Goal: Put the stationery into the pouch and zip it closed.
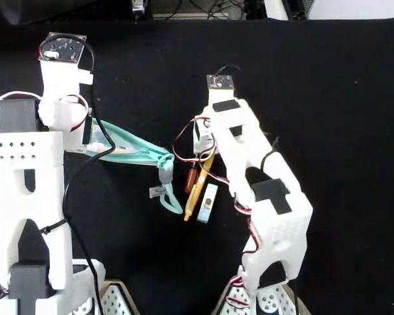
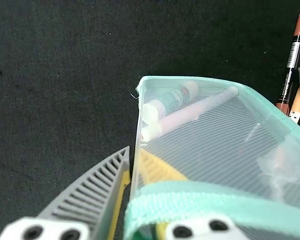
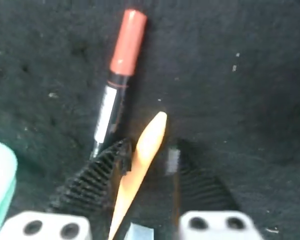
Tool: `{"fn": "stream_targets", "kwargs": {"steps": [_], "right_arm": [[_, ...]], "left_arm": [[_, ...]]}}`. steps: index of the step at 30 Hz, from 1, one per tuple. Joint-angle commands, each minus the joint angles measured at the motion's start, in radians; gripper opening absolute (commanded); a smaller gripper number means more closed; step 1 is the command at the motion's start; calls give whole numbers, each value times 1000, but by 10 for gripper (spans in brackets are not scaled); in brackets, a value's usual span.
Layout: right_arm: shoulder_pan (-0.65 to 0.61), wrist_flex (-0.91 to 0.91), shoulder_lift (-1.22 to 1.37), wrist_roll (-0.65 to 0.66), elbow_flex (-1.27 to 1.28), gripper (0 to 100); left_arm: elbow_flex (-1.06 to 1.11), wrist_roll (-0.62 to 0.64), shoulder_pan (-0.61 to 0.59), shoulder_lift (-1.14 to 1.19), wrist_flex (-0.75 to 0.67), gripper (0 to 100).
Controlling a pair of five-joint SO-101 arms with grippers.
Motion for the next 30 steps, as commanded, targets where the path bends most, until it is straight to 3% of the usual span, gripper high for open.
{"fn": "stream_targets", "kwargs": {"steps": [1, 14, 30], "right_arm": [[-29, 5, -4, 31, -25, 16], [26, -14, -125, 123, 8, 12], [-20, -15, -1176, 192, 401, 14]], "left_arm": [[39, 2, 12, 40, -14, 30], [39, 0, 12, 40, -14, 30], [39, 2, 13, 40, -14, 30]]}}
